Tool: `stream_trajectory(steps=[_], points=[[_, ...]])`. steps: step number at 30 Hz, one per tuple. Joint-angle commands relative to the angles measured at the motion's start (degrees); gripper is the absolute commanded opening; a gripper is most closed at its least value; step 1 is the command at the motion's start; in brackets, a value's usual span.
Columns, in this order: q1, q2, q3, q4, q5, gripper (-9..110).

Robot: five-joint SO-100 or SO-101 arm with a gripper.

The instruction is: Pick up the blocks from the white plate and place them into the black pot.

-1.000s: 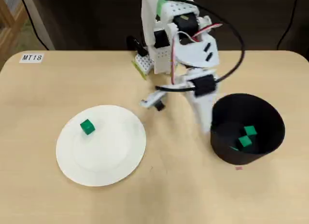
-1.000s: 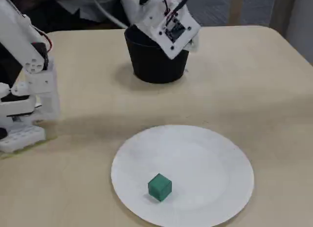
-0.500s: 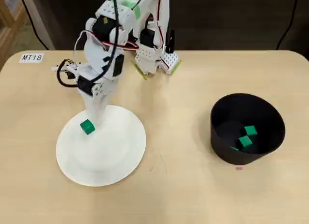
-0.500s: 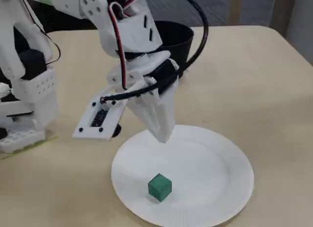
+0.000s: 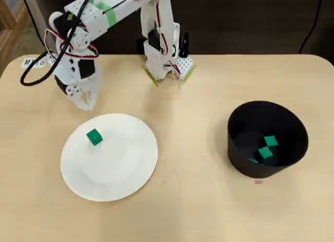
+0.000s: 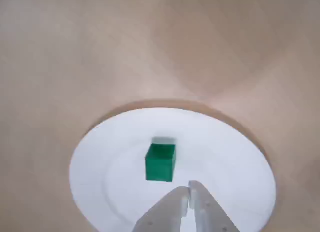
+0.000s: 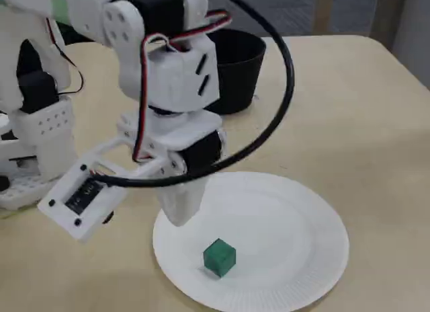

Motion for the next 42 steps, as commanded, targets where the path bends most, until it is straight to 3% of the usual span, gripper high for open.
stream_trajectory(steps=[1,8,22,42], points=[[-0.97,-0.7,-3.6,0.97,-0.53,-2],[-1.67,-5.8,-7.65,1.14,-0.62,-2],[-3.34,-8.7,-9.05,3.25,-2.46,24],[-4.04,-13.71,-9.93,2.81,-3.52,26]])
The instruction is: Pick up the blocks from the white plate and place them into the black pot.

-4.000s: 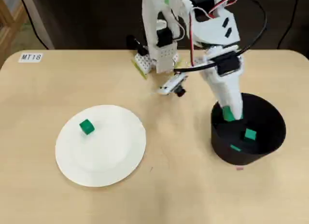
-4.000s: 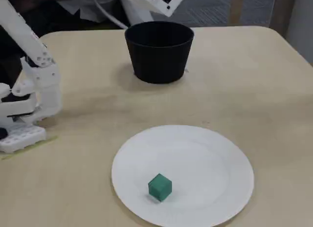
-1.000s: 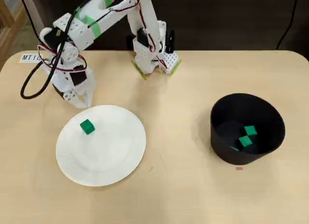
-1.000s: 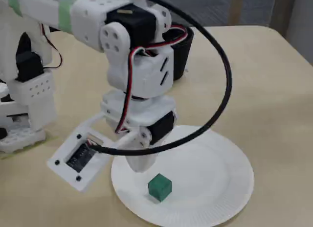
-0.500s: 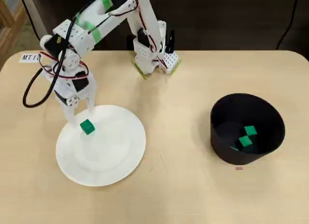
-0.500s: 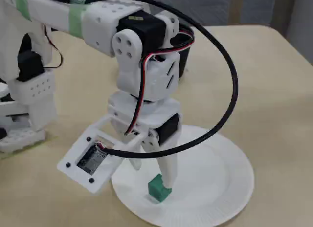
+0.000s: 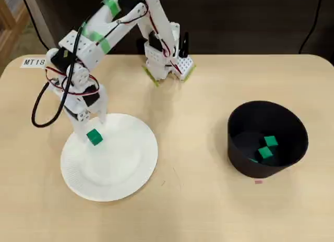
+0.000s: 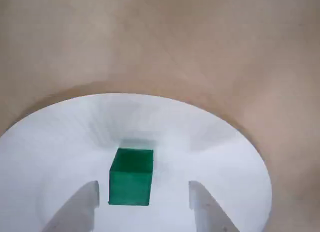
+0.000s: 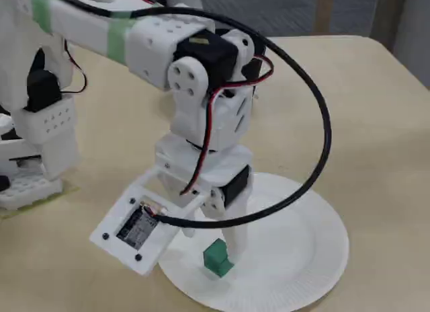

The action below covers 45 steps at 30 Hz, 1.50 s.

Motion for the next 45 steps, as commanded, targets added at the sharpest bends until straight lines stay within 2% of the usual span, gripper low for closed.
stream_trajectory(steps=[1,17,21,25,32,38,42,45], points=[[0.44,0.18,-3.43,-0.53,-0.44,27],[0.09,-4.66,-7.12,-2.46,0.09,23],[0.26,-5.89,-7.12,-2.46,1.05,16],[0.35,-8.09,-7.91,-2.64,3.52,-2],[-1.32,-5.71,-10.63,-3.08,1.32,-2],[-7.65,8.53,-11.95,-11.51,-1.67,-2],[-16.61,20.13,-11.43,-19.51,-1.58,-2],[-25.31,26.54,-11.34,-21.09,-1.14,-2]])
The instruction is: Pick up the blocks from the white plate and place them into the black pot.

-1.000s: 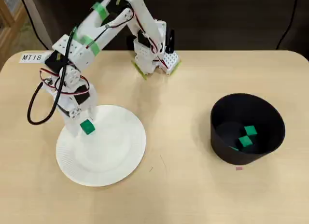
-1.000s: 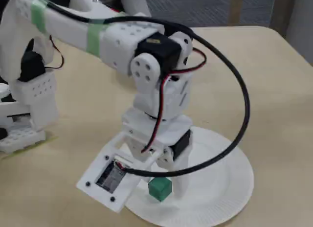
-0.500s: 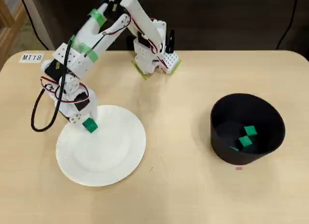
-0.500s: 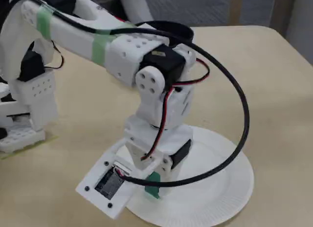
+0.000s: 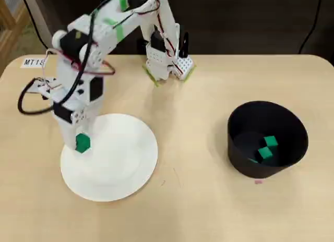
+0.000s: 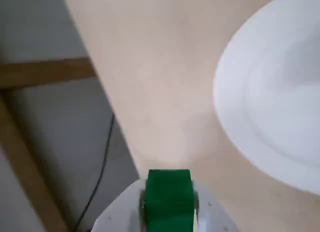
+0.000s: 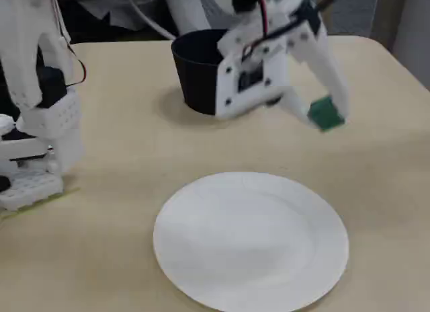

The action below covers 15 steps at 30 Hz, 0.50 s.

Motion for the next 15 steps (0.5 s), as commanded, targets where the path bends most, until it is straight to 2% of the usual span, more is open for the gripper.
stream_trajectory(steps=[1,8,15], points=[[-9.93,8.79,-1.58,-1.85,0.44,-2],[-30.06,27.42,21.53,-12.04,9.32,-2],[-43.95,35.51,34.45,-13.71,8.44,-2]])
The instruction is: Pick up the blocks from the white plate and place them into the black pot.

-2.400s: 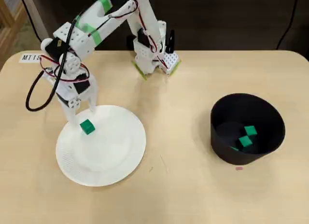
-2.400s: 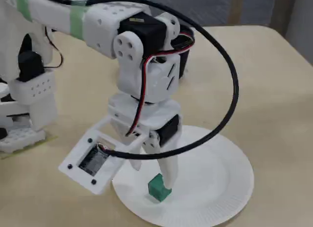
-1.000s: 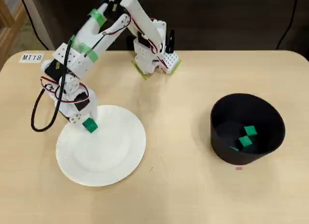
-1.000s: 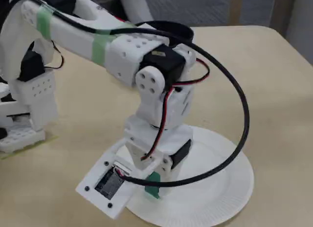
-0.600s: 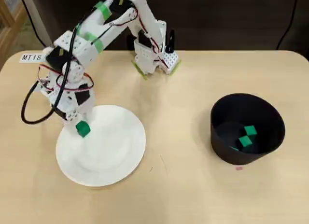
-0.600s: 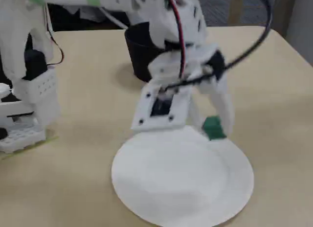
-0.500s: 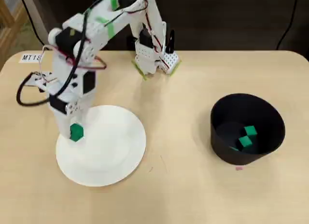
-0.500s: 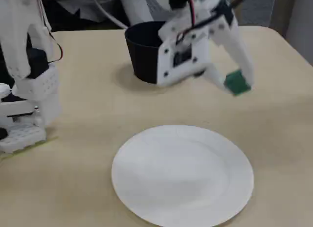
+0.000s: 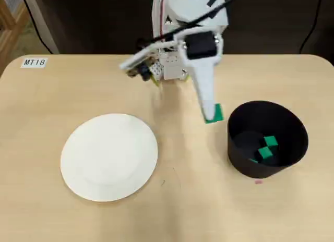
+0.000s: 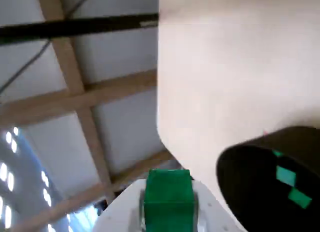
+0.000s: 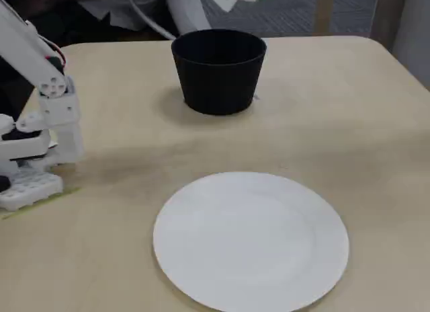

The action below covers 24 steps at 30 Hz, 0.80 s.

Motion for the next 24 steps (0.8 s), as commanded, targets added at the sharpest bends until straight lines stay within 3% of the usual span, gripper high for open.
stream_trajectory(steps=[1,11,24], points=[[-6.06,4.04,4.48,-2.37,-0.53,-2],[-16.7,0.09,10.02,-9.58,-2.37,-2],[-18.11,-9.4,10.2,-10.81,-6.06,-2]])
